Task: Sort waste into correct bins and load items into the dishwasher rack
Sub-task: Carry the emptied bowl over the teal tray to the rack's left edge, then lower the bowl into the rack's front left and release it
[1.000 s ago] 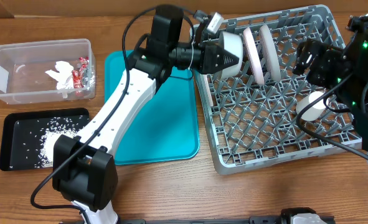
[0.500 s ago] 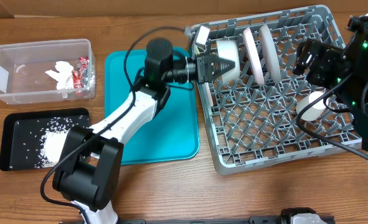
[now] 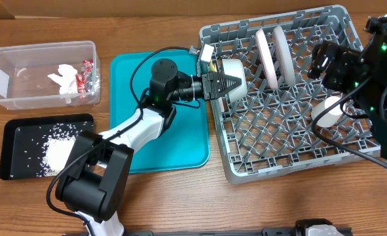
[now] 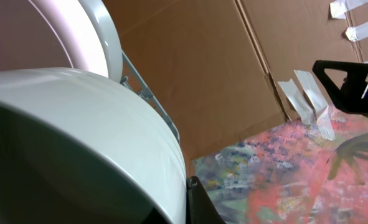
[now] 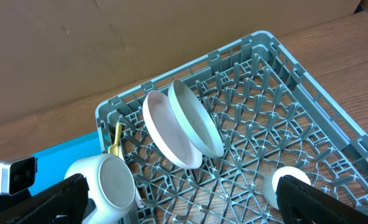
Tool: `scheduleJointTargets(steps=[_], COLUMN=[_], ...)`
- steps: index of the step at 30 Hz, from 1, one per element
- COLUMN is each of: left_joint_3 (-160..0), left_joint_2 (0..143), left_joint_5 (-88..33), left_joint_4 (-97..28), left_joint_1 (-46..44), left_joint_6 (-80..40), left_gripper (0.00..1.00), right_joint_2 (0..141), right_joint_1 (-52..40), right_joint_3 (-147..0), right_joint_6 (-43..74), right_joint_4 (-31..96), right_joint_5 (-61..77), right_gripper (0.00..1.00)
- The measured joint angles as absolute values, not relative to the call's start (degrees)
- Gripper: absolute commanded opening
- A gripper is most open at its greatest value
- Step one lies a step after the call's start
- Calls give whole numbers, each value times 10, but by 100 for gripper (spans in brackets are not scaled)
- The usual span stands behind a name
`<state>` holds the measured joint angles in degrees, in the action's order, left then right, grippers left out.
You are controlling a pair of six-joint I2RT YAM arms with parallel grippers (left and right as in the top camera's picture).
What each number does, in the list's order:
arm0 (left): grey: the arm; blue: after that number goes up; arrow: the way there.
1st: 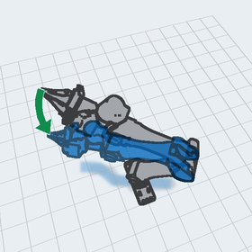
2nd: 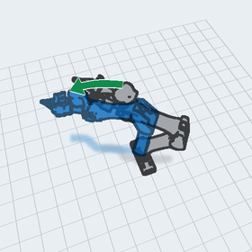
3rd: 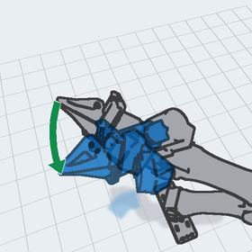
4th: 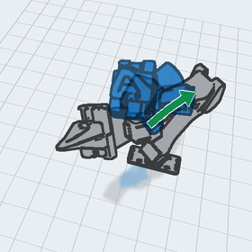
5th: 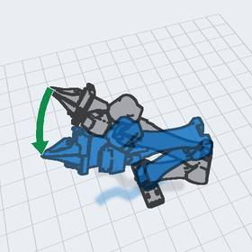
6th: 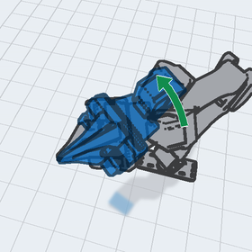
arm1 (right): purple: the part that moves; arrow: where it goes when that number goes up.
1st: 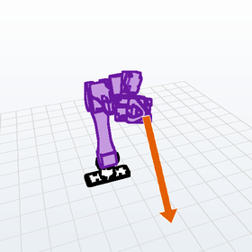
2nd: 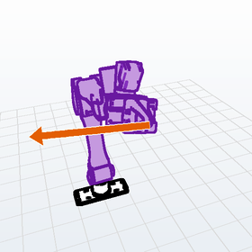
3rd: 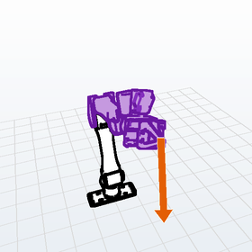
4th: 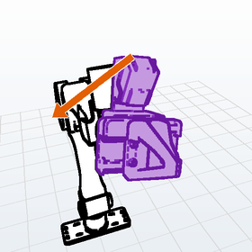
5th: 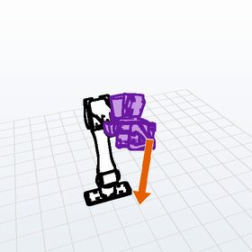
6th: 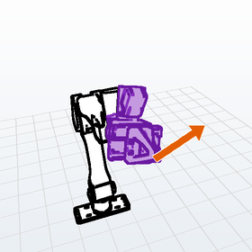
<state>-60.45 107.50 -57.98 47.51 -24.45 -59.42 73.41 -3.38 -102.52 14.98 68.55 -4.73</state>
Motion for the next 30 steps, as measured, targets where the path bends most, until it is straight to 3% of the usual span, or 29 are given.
scheduleJointTargets(steps=[14,30], left_joint_3=[-602,-602], left_joint_2=[1169,1173], left_joint_5=[-568,-567], left_joint_4=[627,613], left_joint_1=[-268,-276], left_joint_6=[-610,-612], left_gripper=[4,4], right_joint_2=[734,734], right_joint_1=[-34,-34], right_joint_3=[-1025,-1025], right_joint_6=[150,150], right_joint_4=[686,686], right_joint_5=[-48,-47], right_gripper=[100,100])
